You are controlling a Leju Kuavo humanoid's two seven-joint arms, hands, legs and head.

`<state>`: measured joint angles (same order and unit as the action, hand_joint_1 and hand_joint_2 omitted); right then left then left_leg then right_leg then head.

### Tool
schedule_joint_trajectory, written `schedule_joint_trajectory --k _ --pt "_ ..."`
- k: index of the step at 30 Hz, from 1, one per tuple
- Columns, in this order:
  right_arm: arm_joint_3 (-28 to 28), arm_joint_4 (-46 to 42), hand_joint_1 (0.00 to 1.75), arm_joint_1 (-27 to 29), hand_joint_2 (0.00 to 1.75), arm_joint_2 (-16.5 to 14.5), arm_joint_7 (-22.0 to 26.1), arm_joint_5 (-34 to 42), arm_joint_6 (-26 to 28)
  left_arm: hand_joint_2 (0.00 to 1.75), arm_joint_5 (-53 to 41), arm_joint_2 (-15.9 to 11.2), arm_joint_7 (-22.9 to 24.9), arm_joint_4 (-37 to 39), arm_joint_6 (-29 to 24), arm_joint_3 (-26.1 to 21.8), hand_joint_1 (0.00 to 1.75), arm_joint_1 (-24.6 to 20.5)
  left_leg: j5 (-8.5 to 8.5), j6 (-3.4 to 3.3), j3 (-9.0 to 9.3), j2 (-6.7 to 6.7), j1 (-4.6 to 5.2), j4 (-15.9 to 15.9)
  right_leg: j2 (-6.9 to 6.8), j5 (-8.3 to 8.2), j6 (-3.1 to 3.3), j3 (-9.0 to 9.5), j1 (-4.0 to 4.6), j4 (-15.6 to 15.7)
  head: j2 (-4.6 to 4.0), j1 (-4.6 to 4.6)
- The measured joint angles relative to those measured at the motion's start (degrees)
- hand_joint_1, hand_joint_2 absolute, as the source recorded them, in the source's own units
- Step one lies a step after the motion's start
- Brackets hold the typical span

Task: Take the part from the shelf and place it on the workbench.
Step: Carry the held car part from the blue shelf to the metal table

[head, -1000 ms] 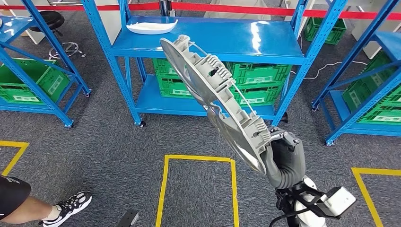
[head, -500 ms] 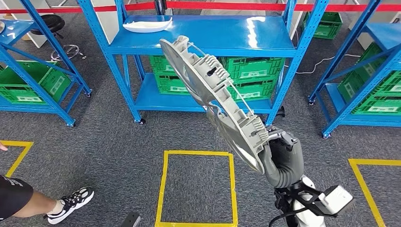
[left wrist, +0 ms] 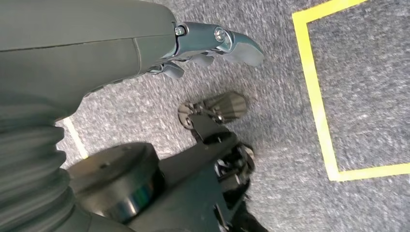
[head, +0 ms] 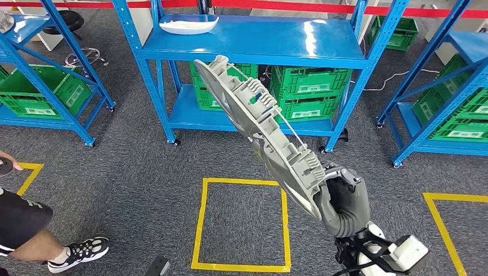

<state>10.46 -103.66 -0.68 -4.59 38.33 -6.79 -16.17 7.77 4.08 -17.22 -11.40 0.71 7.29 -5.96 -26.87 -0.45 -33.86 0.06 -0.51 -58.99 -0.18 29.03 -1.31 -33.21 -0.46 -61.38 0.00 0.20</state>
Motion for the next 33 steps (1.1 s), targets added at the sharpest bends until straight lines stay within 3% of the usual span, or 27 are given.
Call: schedule_joint_trajectory --k 1,5,7,9,10,11,12,15,16,20,21,23,25,26,27,28,30,31,33 --pt "0.0 -0.07 1.75 0.0 1.75 0.01 0.01 -0.19 0.01 1.75 -0.04 0.11 0.05 -0.01 0.16 -0.01 0.0 -0.13 0.13 0.29 -0.19 0.01 0.08 -0.12 0.03 -0.38 0.3 0.96 0.14 1.97 0.0 -0.01" --pt "0.0 -0.32 1.75 0.03 1.75 0.04 0.02 -0.71 0.3 1.75 -0.41 0.45 0.31 -0.03 0.51 -0.01 0.0 -0.32 0.33 1.73 -0.76 0.02 0.03 -0.27 0.06 -1.22 1.83 0.54 0.21 2.91 0.0 -0.03" --pt "-0.01 -0.47 1.75 -0.01 1.75 0.04 0.1 -0.61 0.67 1.75 -0.84 0.45 0.66 -0.02 0.56 -0.01 0.0 -0.33 -2.46 2.24 -2.27 0.05 -0.06 -3.89 -0.08 -1.89 2.62 0.17 -0.04 3.27 0.0 -0.33" --pt "-0.01 -0.5 1.75 -0.03 1.75 0.04 0.16 -0.22 0.93 1.75 -1.14 0.45 0.89 -0.01 0.84 -0.01 0.0 -0.32 -6.77 2.55 -5.09 0.05 -0.14 -11.29 -0.18 -2.38 2.96 -0.52 0.03 3.24 0.0 -0.63" --pt "-0.01 -0.5 1.75 -0.02 1.75 0.05 0.18 -0.12 0.99 1.75 -1.19 0.42 0.93 -0.01 1.0 -0.01 0.0 -0.3 -8.15 2.64 -6.14 0.05 -0.16 -14.41 -0.21 -2.63 2.99 -0.91 0.06 3.2 0.0 -0.67" --pt "-0.01 -0.49 1.75 0.0 1.75 0.06 0.21 -0.08 1.03 1.75 -1.22 0.38 0.99 -0.01 1.07 -0.01 0.0 -0.28 -8.49 2.67 -6.3 0.05 -0.16 -15.71 -0.21 -2.89 2.93 -1.28 0.08 3.14 0.0 -0.68" --pt "-0.01 -0.49 1.75 0.0 1.75 0.07 0.26 -0.01 1.04 1.75 -1.25 0.3 1.06 -0.02 0.98 -0.01 0.0 -0.29 -7.73 2.66 -5.24 0.04 -0.18 -14.58 -0.2 -3.13 2.81 -1.63 0.07 3.04 0.0 -0.69" --pt "-0.01 -0.49 1.75 -0.37 1.75 0.07 0.28 0.55 0.75 1.75 -1.28 0.0 1.12 -0.08 0.58 -0.01 0.0 -0.5 -3.79 2.22 1.63 0.04 -0.11 -2.98 -0.17 -3.7 2.18 -2.45 0.08 2.49 0.0 -0.73" --pt "-0.01 -0.49 1.75 -0.61 1.75 0.05 0.21 0.65 0.62 1.75 -1.28 -0.05 1.06 -0.1 0.53 -0.01 0.0 -0.59 -3.24 1.91 2.88 0.08 -0.02 -0.53 -0.17 -3.91 1.85 -2.64 0.11 2.37 0.0 -0.72" --pt "-0.01 -0.49 1.75 -1.16 1.75 -0.02 0.07 0.65 0.56 1.75 -1.43 -0.13 1.01 -0.14 0.29 -0.07 0.0 -0.7 -2.19 0.3 2.64 0.12 0.23 0.44 -0.13 -4.52 0.31 -3.11 -0.01 2.37 0.0 -0.62" --pt "-0.01 -0.49 1.75 -1.18 1.75 -0.02 0.07 0.65 0.58 1.75 -1.45 -0.16 1.03 -0.14 0.22 -0.13 0.0 -0.76 -1.74 -0.15 2.4 0.07 0.15 0.58 -0.08 -3.59 -0.05 -3.61 -0.06 1.41 0.0 -0.56" --pt "-0.01 -0.49 1.75 -1.17 1.75 -0.02 0.05 0.65 0.65 1.75 -1.47 -0.23 1.05 -0.16 0.12 -0.32 0.0 -0.88 -0.85 -0.77 1.57 -0.04 0.0 0.7 0.0 0.55 -0.66 -5.86 -0.21 -4.11 0.0 -0.37" --pt "-0.01 -0.49 1.75 -1.13 1.75 -0.02 0.05 0.64 0.75 1.75 -1.49 -0.25 1.08 -0.16 0.08 -0.54 0.0 -0.87 -0.1 -0.92 0.38 -0.08 0.02 0.52 0.03 4.79 -1.01 -8.52 -0.23 -11.67 0.0 -0.23" --pt "-0.01 -0.49 1.75 -1.06 1.75 -0.02 0.06 0.61 0.8 1.75 -1.52 -0.25 1.1 -0.16 0.07 -0.62 0.0 -0.84 0.25 -0.87 -0.24 -0.09 0.03 0.37 0.03 5.54 -1.05 -8.77 -0.22 -13.5 0.0 -0.2" --pt "-0.01 -0.49 1.75 -0.95 1.75 -0.02 0.08 0.5 0.85 1.75 -1.55 -0.25 1.14 -0.16 0.07 -0.67 0.0 -0.82 0.56 -0.78 -0.8 -0.08 0.03 0.2 0.03 5.25 -1.0 -7.84 -0.22 -13.03 0.0 -0.16" --pt "-0.01 -0.51 1.75 -0.83 1.75 -0.02 0.1 0.33 0.89 1.75 -1.59 -0.25 1.18 -0.16 0.06 -0.72 0.0 -0.8 0.84 -0.66 -1.28 -0.07 0.03 0.04 0.03 4.12 -0.87 -5.62 -0.22 -10.19 0.0 -0.12" --pt "-0.01 -0.64 1.75 -0.61 1.75 -0.02 0.13 -0.03 0.91 1.75 -1.62 -0.23 1.26 -0.16 0.01 -0.82 0.0 -0.76 1.32 -0.23 -1.87 -0.04 0.12 -0.25 0.02 2.01 -0.32 0.0 -0.09 -1.86 0.0 -0.04" --pt "-0.01 -0.78 1.75 -0.52 1.75 -0.02 0.14 -0.14 0.89 1.75 -1.6 -0.25 1.24 -0.16 -0.03 -0.87 0.0 -0.73 1.53 0.07 -2.02 -0.04 0.17 -0.32 0.04 1.45 0.07 1.79 0.06 1.09 0.0 -0.03" --pt "-0.02 -1.09 1.75 -0.35 1.75 -0.02 0.17 -0.28 0.85 1.75 -1.45 -0.25 1.15 -0.16 -0.05 -0.98 0.0 -0.67 2.02 0.81 -2.13 -0.07 0.22 -0.19 0.1 1.18 0.9 2.42 0.42 2.77 0.0 -0.04"
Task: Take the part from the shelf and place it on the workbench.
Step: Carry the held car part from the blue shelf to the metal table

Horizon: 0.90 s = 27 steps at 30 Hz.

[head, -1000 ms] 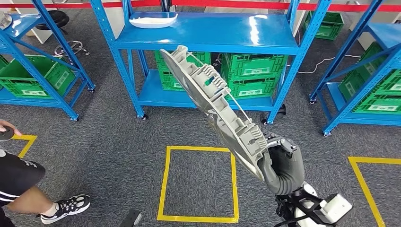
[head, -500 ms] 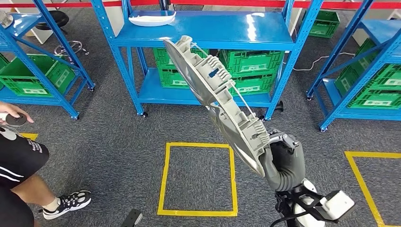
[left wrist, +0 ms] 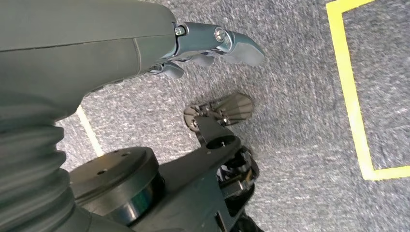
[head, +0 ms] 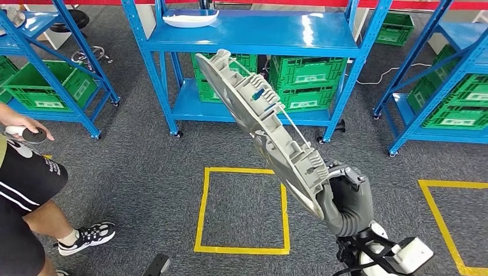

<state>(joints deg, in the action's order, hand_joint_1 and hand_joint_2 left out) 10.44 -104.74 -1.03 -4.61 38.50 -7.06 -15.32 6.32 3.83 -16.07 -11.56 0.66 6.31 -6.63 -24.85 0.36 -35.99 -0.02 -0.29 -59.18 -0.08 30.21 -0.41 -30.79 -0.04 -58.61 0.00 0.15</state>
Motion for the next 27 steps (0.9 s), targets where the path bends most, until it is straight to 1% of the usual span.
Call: schedule_joint_trajectory --k 2,3,4,5,6,7,8,9,10,11,12,13,14,15,17,18,19,20,22,23,24,25,26,27 --pt "-0.02 -0.35 1.75 0.19 1.75 0.0 0.02 -0.19 0.05 1.75 0.12 0.03 -0.05 0.0 0.11 -0.07 0.0 0.09 0.34 0.75 -0.18 0.01 -0.19 0.12 -0.04 -0.86 0.87 -0.35 0.02 0.31 0.0 0.01" --pt "-0.03 -0.53 1.75 0.28 1.75 -0.01 0.01 -0.29 0.05 1.75 0.12 0.06 -0.04 0.0 0.24 -0.08 0.0 0.16 -0.26 1.04 -0.54 0.04 -0.26 -0.47 -0.1 -1.35 1.32 -0.59 -0.06 0.49 0.0 -0.05" --pt "-0.03 -0.71 1.75 0.36 1.75 -0.02 -0.01 -0.37 0.03 1.75 0.07 0.09 -0.03 0.0 0.38 -0.09 0.0 0.21 -1.78 1.28 -1.26 0.08 -0.3 -2.18 -0.16 -1.89 1.72 -0.94 -0.21 0.67 0.0 -0.21" --pt "-0.04 -0.85 1.75 0.44 1.75 -0.05 -0.03 -0.43 -0.01 1.75 -0.01 0.11 -0.03 0.0 0.5 -0.11 0.0 0.25 -4.04 1.46 -2.33 0.1 -0.36 -5.06 -0.22 -2.37 1.99 -1.38 -0.3 0.75 0.0 -0.41" --pt "-0.04 -0.94 1.75 0.53 1.75 -0.08 -0.08 -0.5 -0.07 1.75 -0.07 0.16 -0.03 0.0 0.59 -0.13 0.0 0.25 -6.61 1.64 -3.57 0.1 -0.38 -8.79 -0.22 -2.76 2.15 -1.91 -0.28 0.73 0.0 -0.61" --pt "-0.04 -0.99 1.75 0.66 1.75 -0.1 -0.12 -0.56 -0.12 1.75 -0.14 0.2 -0.04 0.0 0.63 -0.14 0.0 0.26 -8.79 1.8 -4.64 0.1 -0.43 -12.52 -0.23 -3.15 2.18 -2.47 -0.24 0.69 0.0 -0.75" --pt "-0.04 -1.0 1.75 0.8 1.75 -0.11 -0.16 -0.61 -0.15 1.75 -0.2 0.24 -0.04 0.0 0.66 -0.16 0.0 0.27 -10.01 1.9 -5.06 0.1 -0.44 -14.96 -0.23 -3.52 2.15 -3.0 -0.2 0.64 0.0 -0.8" --pt "-0.04 -1.0 1.75 0.95 1.75 -0.11 -0.19 -0.65 -0.17 1.75 -0.23 0.26 -0.04 0.0 0.67 -0.19 0.0 0.28 -10.2 1.92 -4.45 0.1 -0.44 -15.38 -0.23 -3.88 2.08 -3.52 -0.18 0.56 0.0 -0.81" --pt "-0.04 -1.0 1.75 1.05 1.75 -0.11 -0.2 -0.68 -0.17 1.75 -0.26 0.28 -0.04 0.0 0.69 -0.24 0.0 0.28 -9.38 1.85 -2.6 0.09 -0.44 -13.35 -0.22 -4.21 1.95 -3.98 -0.18 0.47 0.0 -0.84" --pt "-0.04 -1.0 1.75 1.11 1.75 -0.11 -0.17 -0.72 -0.17 1.75 -0.28 0.28 -0.04 -0.01 0.69 -0.3 0.0 0.24 -8.0 1.71 0.25 0.09 -0.44 -9.34 -0.2 -4.51 1.79 -4.36 -0.19 0.34 0.0 -0.87" --pt "-0.04 -1.01 1.75 1.14 1.75 -0.11 -0.12 -0.77 -0.17 1.75 -0.3 0.28 -0.07 -0.02 0.7 -0.36 0.0 0.14 -7.03 1.46 3.07 0.09 -0.39 -4.95 -0.2 -4.79 1.55 -4.68 -0.15 0.18 0.0 -0.91" --pt "-0.04 -1.01 1.75 1.15 1.75 -0.12 -0.05 -0.84 -0.14 1.75 -0.31 0.29 -0.14 -0.03 0.7 -0.4 0.0 0.05 -6.23 1.17 5.18 0.12 -0.28 -1.42 -0.21 -5.02 1.28 -4.89 -0.1 0.04 0.0 -0.91" --pt "-0.04 -1.02 1.75 1.17 1.75 -0.13 0.02 -0.89 -0.09 1.75 -0.31 0.3 -0.21 -0.05 0.7 -0.44 0.0 -0.02 -5.89 0.85 6.3 0.15 -0.15 0.66 -0.23 -5.25 0.95 -5.02 -0.06 -0.05 0.0 -0.91" --pt "-0.05 -1.02 1.75 1.2 1.75 -0.13 0.08 -0.93 -0.04 1.75 -0.32 0.31 -0.29 -0.06 0.7 -0.45 0.0 -0.05 -5.87 0.52 6.42 0.18 0.0 1.21 -0.25 -5.5 0.58 -5.09 -0.07 -0.05 0.0 -0.88" --pt "-0.06 -1.02 1.75 1.23 1.75 -0.13 0.15 -0.96 0.02 1.75 -0.33 0.38 -0.38 -0.06 0.71 -0.48 0.0 -0.01 -5.1 -0.26 6.0 0.14 0.05 1.23 -0.21 -6.01 -0.18 -5.26 -0.18 0.04 0.0 -0.86" --pt "-0.06 -1.02 1.75 1.26 1.75 -0.13 0.18 -0.97 0.02 1.75 -0.33 0.41 -0.43 -0.06 0.74 -0.49 0.0 -0.04 -4.69 -0.69 5.75 0.08 -0.03 1.35 -0.13 -5.6 -0.54 -5.58 -0.24 -0.37 0.0 -0.81" --pt "-0.06 -1.02 1.75 1.28 1.75 -0.13 0.2 -0.97 0.02 1.75 -0.33 0.43 -0.54 -0.08 0.85 -0.54 0.0 -0.1 -4.21 -1.11 5.38 0.01 -0.14 1.5 -0.05 -4.38 -0.88 -6.25 -0.29 -1.65 0.0 -0.68" --pt "-0.06 -1.02 1.75 1.3 1.75 -0.13 0.22 -0.97 0.02 1.75 -0.3 0.45 -0.75 -0.09 1.08 -0.65 0.0 -0.16 -3.72 -1.42 4.89 -0.06 -0.26 1.62 0.02 -2.31 -1.18 -7.31 -0.39 -4.14 0.0 -0.53" --pt "-0.06 -1.0 1.75 1.31 1.75 -0.13 0.25 -0.97 -0.01 1.75 -0.2 0.43 -1.33 -0.13 1.71 -1.01 0.0 -0.16 -2.9 -1.66 3.72 -0.11 -0.23 1.53 0.05 2.45 -1.71 -9.84 -0.55 -11.34 0.0 -0.25" --pt "-0.06 -0.98 1.75 1.31 1.75 -0.13 0.25 -0.97 -0.03 1.75 -0.13 0.44 -1.61 -0.12 1.99 -1.2 0.0 -0.11 -2.53 -1.64 3.14 -0.13 -0.23 1.42 0.04 3.79 -1.87 -10.58 -0.6 -14.26 0.0 -0.2" --pt "-0.06 -0.97 1.75 1.3 1.75 -0.13 0.24 -0.97 -0.07 1.75 -0.06 0.45 -1.83 -0.11 2.14 -1.33 0.0 -0.06 -2.21 -1.58 2.59 -0.15 -0.23 1.27 0.03 4.03 -1.95 -10.38 -0.64 -15.35 0.0 -0.15" --pt "-0.06 -0.96 1.75 1.26 1.75 -0.13 0.22 -0.96 -0.1 1.75 -0.01 0.45 -2.05 -0.11 2.22 -1.41 0.0 -0.02 -1.95 -1.48 2.08 -0.15 -0.24 1.07 0.02 3.31 -1.95 -9.03 -0.68 -14.21 0.0 -0.11" --pt "-0.06 -0.96 1.75 1.19 1.75 -0.13 0.19 -0.96 -0.14 1.75 0.02 0.46 -2.27 -0.11 2.22 -1.44 0.0 0.01 -1.74 -1.35 1.65 -0.14 -0.26 0.85 0.01 2.01 -1.88 -6.65 -0.73 -11.07 0.0 -0.07" --pt "-0.06 -0.96 1.75 1.07 1.75 -0.13 0.16 -0.96 -0.19 1.75 0.03 0.47 -2.49 -0.11 2.21 -1.45 0.0 0.02 -1.56 -1.16 1.3 -0.13 -0.27 0.59 0.0 1.17 -1.69 -3.8 -0.76 -6.77 0.0 -0.03"
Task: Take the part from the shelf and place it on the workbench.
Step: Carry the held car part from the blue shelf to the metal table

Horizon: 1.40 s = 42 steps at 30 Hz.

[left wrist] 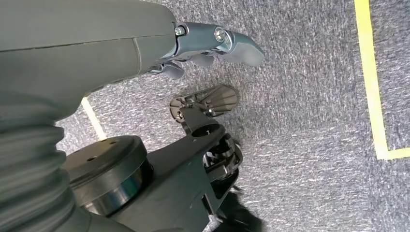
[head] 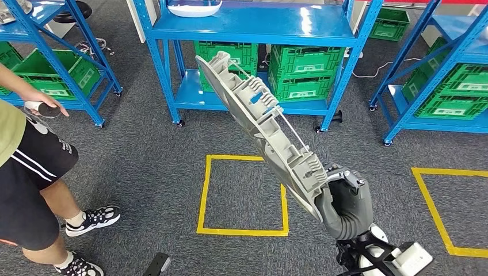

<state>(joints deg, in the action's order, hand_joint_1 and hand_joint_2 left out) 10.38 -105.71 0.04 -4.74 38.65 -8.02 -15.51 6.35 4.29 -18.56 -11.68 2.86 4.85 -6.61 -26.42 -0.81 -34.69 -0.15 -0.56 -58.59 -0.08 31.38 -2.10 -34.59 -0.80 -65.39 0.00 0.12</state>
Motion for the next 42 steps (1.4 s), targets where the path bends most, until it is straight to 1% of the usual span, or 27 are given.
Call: schedule_joint_trajectory --k 1,2,4,7,8,10,11,12,13,14,15,17,18,20,22,24,26,27,28,29,31,32,33,34,37,39,42 --pt "0.0 -0.01 1.75 -0.08 1.75 -0.01 -0.05 -0.01 -0.06 1.75 -0.01 0.01 -0.21 0.0 -0.03 -0.02 0.0 0.01 0.17 0.25 -0.26 0.04 0.03 -0.19 0.03 -0.81 0.29 2.25 0.12 3.31 0.0 -0.01" --pt "0.0 -0.03 1.75 -0.16 1.75 -0.01 -0.07 0.0 -0.11 1.75 -0.03 0.01 -0.35 0.0 -0.05 -0.03 0.0 -0.01 0.3 0.56 -0.41 0.07 0.07 -0.36 0.08 -1.12 0.66 3.61 0.27 5.53 0.0 0.01" --pt "0.0 -0.08 1.75 -0.26 1.75 -0.02 -0.09 0.01 -0.2 1.75 -0.34 0.01 -0.68 -0.03 0.1 -0.06 0.0 -0.05 0.19 1.34 -0.63 0.1 0.15 -0.36 0.19 -0.78 1.6 3.84 0.56 6.46 0.0 -0.03" --pt "0.0 -0.14 1.75 -0.33 1.75 -0.02 -0.14 0.03 -0.37 1.75 -1.71 -0.05 -1.38 -0.11 0.32 -0.07 0.0 -0.01 -0.84 2.26 -1.33 0.07 0.05 -1.62 0.16 -0.87 2.96 3.8 0.32 7.27 0.0 -0.18" --pt "0.0 -0.15 1.75 -0.33 1.75 -0.02 -0.16 0.04 -0.47 1.75 -2.2 -0.08 -1.54 -0.11 0.21 -0.07 0.0 0.01 -2.19 2.52 -2.32 0.09 -0.01 -3.92 0.1 -1.23 3.29 3.89 0.23 7.41 0.0 -0.33" --pt "0.0 -0.14 1.75 -0.33 1.75 -0.02 -0.18 0.06 -0.61 1.75 -2.89 -0.1 -1.7 -0.09 -0.1 -0.06 0.0 0.08 -6.11 2.96 -5.65 0.12 -0.08 -11.33 0.02 -1.48 3.63 3.93 0.26 7.4 0.0 -0.63" --pt "0.0 -0.12 1.75 -0.34 1.75 -0.02 -0.2 0.06 -0.64 1.75 -3.1 -0.1 -1.72 -0.09 -0.3 -0.06 0.0 0.15 -7.42 3.1 -7.23 0.11 -0.09 -14.73 0.01 -1.45 3.68 3.96 0.31 7.38 0.0 -0.69" --pt "0.0 -0.1 1.75 -0.37 1.75 -0.02 -0.25 0.07 -0.64 1.75 -3.21 -0.1 -1.71 -0.08 -0.48 -0.06 0.0 0.21 -7.63 3.15 -8.1 0.11 -0.09 -16.55 0.02 -1.37 3.69 4.03 0.36 7.36 0.0 -0.71" --pt "0.0 -0.08 1.75 -0.43 1.75 -0.02 -0.32 0.07 -0.64 1.75 -3.29 -0.1 -1.7 -0.08 -0.66 -0.06 0.0 0.26 -6.79 3.12 -8.02 0.11 -0.08 -16.39 0.04 -1.25 3.68 4.18 0.39 7.36 0.0 -0.72" --pt "0.0 -0.07 1.75 -0.57 1.75 -0.02 -0.4 0.07 -0.65 1.75 -3.32 -0.11 -1.69 -0.09 -0.84 -0.06 0.0 0.27 -4.9 3.0 -6.7 0.11 -0.08 -13.73 0.08 -1.05 3.6 4.45 0.4 7.35 0.0 -0.74" --pt "0.0 -0.06 1.75 -0.76 1.75 -0.02 -0.48 0.07 -0.66 1.75 -3.35 -0.13 -1.68 -0.09 -0.96 -0.06 0.0 0.26 -2.7 2.8 -4.62 0.1 -0.07 -9.56 0.11 -0.79 3.46 4.8 0.4 7.35 0.0 -0.78" --pt "0.0 -0.04 1.75 -1.29 1.75 -0.02 -0.57 0.09 -0.66 1.75 -3.41 -0.16 -1.68 -0.08 -1.11 -0.05 0.0 0.23 -0.06 2.26 -0.85 0.11 0.17 -2.78 0.16 -0.22 2.94 5.29 0.44 7.37 0.0 -0.84" --pt "0.0 -0.02 1.75 -1.55 1.75 -0.03 -0.58 0.1 -0.66 1.75 -3.44 -0.16 -1.67 -0.07 -1.13 -0.05 0.0 0.24 0.03 1.93 -0.04 0.12 0.33 -1.25 0.17 0.04 2.61 5.41 0.46 7.37 0.0 -0.87" --pt "0.0 0.02 1.75 -1.91 1.75 -0.03 -0.61 0.14 -0.65 1.75 -3.47 -0.16 -1.67 -0.06 -1.15 -0.04 0.0 0.25 -0.61 1.17 0.09 0.2 0.48 -0.79 0.24 0.1 1.89 5.57 0.48 7.02 0.0 -0.88" --pt "0.0 0.04 1.75 -2.1 1.75 -0.02 -0.8 0.21 -0.52 1.75 -3.67 -0.11 -1.69 -0.09 -1.3 -0.04 0.0 0.24 -1.17 0.32 0.72 0.33 0.22 -0.29 0.22 0.46 1.29 5.34 0.45 5.61 0.0 -0.82" --pt "0.0 0.05 1.75 -2.27 1.75 -0.02 -1.0 0.43 -0.22 1.75 -4.03 -0.08 -1.73 -0.12 -1.57 -0.04 0.0 0.18 -1.56 -0.31 1.57 0.4 0.05 -0.01 0.19 2.47 0.73 2.77 0.33 0.97 0.0 -0.61" --pt "0.0 0.05 1.75 -2.22 1.75 -0.02 -1.04 0.63 0.13 1.75 -4.32 -0.05 -1.72 -0.11 -1.72 -0.02 0.0 0.18 -2.06 -0.56 2.04 0.45 0.05 -0.03 0.2 5.14 0.35 -2.24 0.26 -6.46 0.0 -0.39" --pt "0.0 0.05 1.75 -2.11 1.75 -0.01 -1.07 0.67 0.26 1.75 -4.41 -0.01 -1.7 -0.1 -1.73 -0.01 0.0 0.26 -2.38 -0.55 2.32 0.49 0.05 -0.06 0.2 5.55 0.28 -4.5 0.23 -9.15 0.0 -0.33" --pt "0.0 0.08 1.75 -2.0 1.75 0.01 -1.13 0.67 0.35 1.75 -4.46 0.02 -1.68 -0.09 -1.73 -0.01 0.0 0.35 -2.74 -0.5 2.73 0.53 0.05 -0.08 0.2 4.76 0.28 -5.9 0.21 -9.95 0.0 -0.28" --pt "0.0 0.1 1.75 -1.92 1.75 0.02 -1.16 0.67 0.41 1.75 -4.48 0.06 -1.67 -0.09 -1.73 0.0 0.0 0.42 -3.15 -0.42 3.29 0.56 0.05 -0.09 0.19 2.72 0.3 -6.11 0.19 -8.46 0.0 -0.21" --pt "0.0 0.16 1.75 -1.87 1.75 0.04 -1.19 0.68 0.46 1.75 -4.5 0.15 -1.67 -0.09 -1.74 0.0 0.0 0.45 -4.11 -0.14 4.54 0.56 0.04 -0.07 0.12 -3.09 0.63 -4.05 0.21 -0.94 0.0 -0.08" --pt "0.0 0.18 1.75 -1.89 1.75 0.04 -1.16 0.7 0.45 1.75 -4.5 0.19 -1.67 -0.08 -1.75 0.0 0.0 0.39 -4.53 0.09 4.99 0.57 0.09 -0.08 0.05 -4.63 0.87 -3.01 0.37 2.59 0.0 -0.04" --pt "0.0 0.2 1.75 -1.89 1.75 0.04 -1.15 0.72 0.44 1.75 -4.5 0.21 -1.67 -0.07 -1.77 0.0 0.0 0.31 -4.87 0.41 5.17 0.54 0.14 -0.01 -0.01 -5.44 1.2 -2.37 0.55 4.84 0.0 0.0" --pt "0.0 0.21 1.75 -1.87 1.75 0.05 -1.14 0.75 0.44 1.75 -4.5 0.23 -1.67 -0.05 -1.78 0.0 0.0 0.29 -5.01 0.79 5.35 0.52 0.18 -0.01 -0.02 -5.43 1.59 -2.21 0.72 5.8 0.0 0.03" --pt "0.0 0.21 1.75 -1.74 1.75 0.07 -1.21 0.71 0.46 1.75 -4.53 0.25 -1.67 -0.07 -1.79 0.02 0.0 0.25 -5.01 1.93 5.78 0.43 0.2 -0.73 0.12 -5.12 2.82 -1.34 0.67 6.44 0.0 -0.01" --pt "0.0 0.2 1.75 -1.71 1.75 0.07 -1.08 0.75 0.53 1.75 -4.57 0.23 -1.67 -0.11 -1.79 0.04 0.0 0.05 -6.1 2.4 3.59 0.4 0.12 -4.88 0.11 -4.61 3.47 -0.13 0.46 6.72 0.0 -0.18" --pt "0.0 0.22 1.75 -1.47 1.75 0.07 -0.77 0.87 0.56 1.75 -4.6 0.23 -1.66 -0.09 -1.79 0.04 0.0 0.15 -10.08 2.61 -3.3 0.39 0.04 -15.08 0.14 -3.35 3.92 1.34 0.44 6.79 0.0 -0.41"
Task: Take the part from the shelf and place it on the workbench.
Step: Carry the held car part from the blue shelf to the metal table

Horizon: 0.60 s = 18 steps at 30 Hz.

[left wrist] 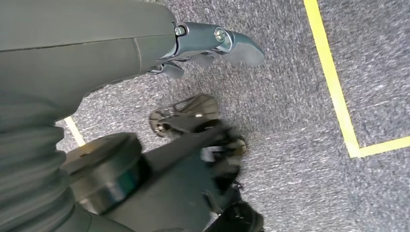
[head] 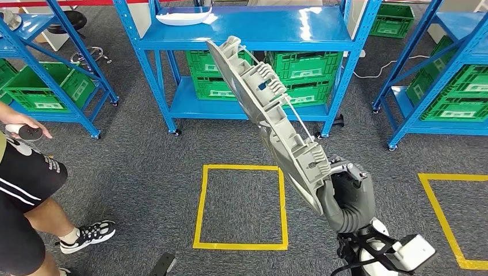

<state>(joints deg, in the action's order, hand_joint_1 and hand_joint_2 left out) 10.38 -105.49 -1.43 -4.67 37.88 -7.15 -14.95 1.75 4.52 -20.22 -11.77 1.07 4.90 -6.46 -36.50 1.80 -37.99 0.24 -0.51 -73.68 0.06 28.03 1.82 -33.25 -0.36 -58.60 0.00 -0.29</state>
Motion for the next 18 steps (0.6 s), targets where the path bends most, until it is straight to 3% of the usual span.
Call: schedule_joint_trajectory --k 1,2,5,6,7,10,12,15,16,17,18 --pt "0.0 0.01 1.75 0.13 1.75 0.01 0.03 0.01 -0.01 1.75 0.0 0.0 0.0 0.02 0.0 0.0 0.0 0.17 -0.3 0.01 -1.56 0.0 -0.01 -1.4 0.09 0.48 0.02 0.59 0.01 0.0 0.0 -0.01" --pt "0.0 0.02 1.75 0.22 1.75 0.02 0.04 0.02 -0.02 1.75 0.0 -0.02 -0.01 0.05 0.0 0.0 0.0 0.32 0.67 -0.01 -2.24 0.0 -0.01 -0.87 0.19 1.0 -0.02 1.28 0.0 -0.01 0.0 -0.05" --pt "0.0 0.05 1.75 0.04 1.75 0.04 0.04 0.13 -0.02 1.75 -0.03 -0.08 -0.09 0.15 -0.09 0.0 0.0 0.43 8.68 -0.43 -0.44 -0.05 0.07 9.04 0.3 2.73 -0.52 3.56 0.05 -0.11 0.0 -0.19" --pt "0.0 0.09 1.75 -0.11 1.75 0.03 0.05 0.2 0.0 1.75 -0.1 -0.09 -0.12 0.17 -0.18 0.0 0.0 0.42 10.16 -0.71 0.17 -0.09 0.18 11.73 0.29 3.26 -0.86 3.99 0.12 -0.13 0.0 -0.22" --pt "0.0 0.11 1.75 -0.24 1.75 0.03 0.05 0.26 0.03 1.75 -0.2 -0.08 -0.13 0.19 -0.27 0.0 0.0 0.45 11.11 -1.05 0.5 -0.11 0.28 13.22 0.29 3.65 -1.24 4.28 0.19 -0.15 0.0 -0.25" --pt "0.02 0.17 1.75 -0.52 1.75 0.06 -0.06 0.31 0.2 1.75 -0.39 0.01 -0.08 0.19 -0.4 0.0 0.0 0.43 11.22 -2.12 1.19 -0.02 0.2 13.83 0.29 3.87 -2.21 4.4 0.3 -0.92 0.0 -0.24" --pt "0.02 0.2 1.75 -0.83 1.75 0.11 -0.13 0.34 0.43 1.75 -0.36 0.02 -0.1 0.16 -0.49 -0.02 0.0 0.29 10.97 -2.68 1.98 0.1 -0.01 14.07 0.21 4.08 -2.78 2.31 0.15 -4.75 0.0 -0.09" --pt "0.02 0.25 1.75 -1.1 1.75 0.13 -0.15 0.43 0.82 1.75 -0.02 0.02 -0.13 0.17 -0.84 -0.04 0.0 0.16 10.31 -3.18 2.66 0.13 -0.05 14.18 0.18 7.54 -3.5 -4.49 -0.05 -14.06 0.0 0.13" --pt "0.02 0.27 1.75 -1.01 1.75 0.13 -0.19 0.43 0.94 1.75 0.08 0.04 -0.11 0.17 -0.95 -0.04 0.0 0.19 10.01 -3.21 2.89 0.16 -0.04 14.17 0.18 8.4 -3.58 -6.22 -0.08 -15.51 0.0 0.16" --pt "0.02 0.28 1.75 -0.85 1.75 0.14 -0.22 0.42 1.01 1.75 0.14 0.07 -0.1 0.18 -1.06 -0.05 0.0 0.23 9.7 -3.19 3.21 0.22 -0.04 14.16 0.17 8.0 -3.55 -7.03 -0.09 -15.18 0.0 0.22" --pt "0.02 0.28 1.75 -0.7 1.75 0.15 -0.25 0.4 1.07 1.75 0.15 0.08 -0.08 0.18 -1.15 -0.05 0.0 0.25 9.39 -3.1 3.6 0.3 -0.05 14.14 0.17 6.16 -3.44 -6.87 -0.1 -13.08 0.0 0.28"
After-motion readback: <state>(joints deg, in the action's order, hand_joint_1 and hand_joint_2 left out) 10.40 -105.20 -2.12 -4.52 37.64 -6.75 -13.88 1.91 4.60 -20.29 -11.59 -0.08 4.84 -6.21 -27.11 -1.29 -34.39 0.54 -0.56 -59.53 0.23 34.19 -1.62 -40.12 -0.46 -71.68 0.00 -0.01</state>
